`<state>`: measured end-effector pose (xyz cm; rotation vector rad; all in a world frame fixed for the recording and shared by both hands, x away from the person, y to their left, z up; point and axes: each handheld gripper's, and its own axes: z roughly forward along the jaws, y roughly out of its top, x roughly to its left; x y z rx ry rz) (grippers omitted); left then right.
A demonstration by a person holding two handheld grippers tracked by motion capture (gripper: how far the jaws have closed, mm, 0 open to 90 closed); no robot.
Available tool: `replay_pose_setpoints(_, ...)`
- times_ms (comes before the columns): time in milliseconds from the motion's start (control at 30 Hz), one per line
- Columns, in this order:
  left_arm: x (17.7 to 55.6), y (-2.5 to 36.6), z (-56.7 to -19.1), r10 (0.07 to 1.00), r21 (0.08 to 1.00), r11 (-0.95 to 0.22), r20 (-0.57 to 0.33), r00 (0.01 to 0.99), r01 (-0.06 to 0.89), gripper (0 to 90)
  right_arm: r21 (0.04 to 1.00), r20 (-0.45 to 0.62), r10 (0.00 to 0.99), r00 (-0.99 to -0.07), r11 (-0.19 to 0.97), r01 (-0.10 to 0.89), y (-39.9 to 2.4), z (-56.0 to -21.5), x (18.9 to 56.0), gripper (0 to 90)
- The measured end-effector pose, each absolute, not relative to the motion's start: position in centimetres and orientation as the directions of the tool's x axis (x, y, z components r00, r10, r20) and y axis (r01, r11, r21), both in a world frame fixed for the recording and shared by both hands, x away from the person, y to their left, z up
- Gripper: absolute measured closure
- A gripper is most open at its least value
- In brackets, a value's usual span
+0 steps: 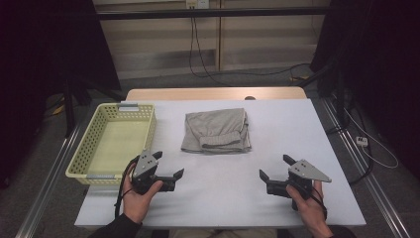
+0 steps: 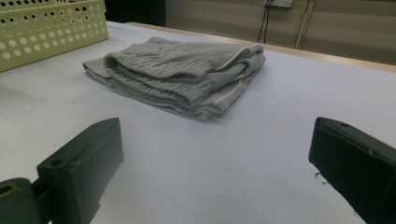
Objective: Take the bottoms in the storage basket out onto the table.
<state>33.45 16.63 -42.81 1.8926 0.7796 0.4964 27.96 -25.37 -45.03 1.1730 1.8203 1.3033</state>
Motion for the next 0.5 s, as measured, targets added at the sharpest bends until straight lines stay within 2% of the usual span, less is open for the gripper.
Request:
replay_pose_setpoints(233,33.43,16.36,-42.88,0.704,0.901,-0.325,0.028,0.710,0.287,5.9,0.941,0.032,0.903,-0.428,0.117,0.318,-25.42,-45.06,27.96,2.8)
replay_pose_setpoints(500,33.66,16.08,-42.85,0.697,0.896,-0.327,0.015,0.717,0.299,5.9,0.942,0.036,0.901,-0.432,0.113,0.315,-25.44,-45.05,27.97,2.8)
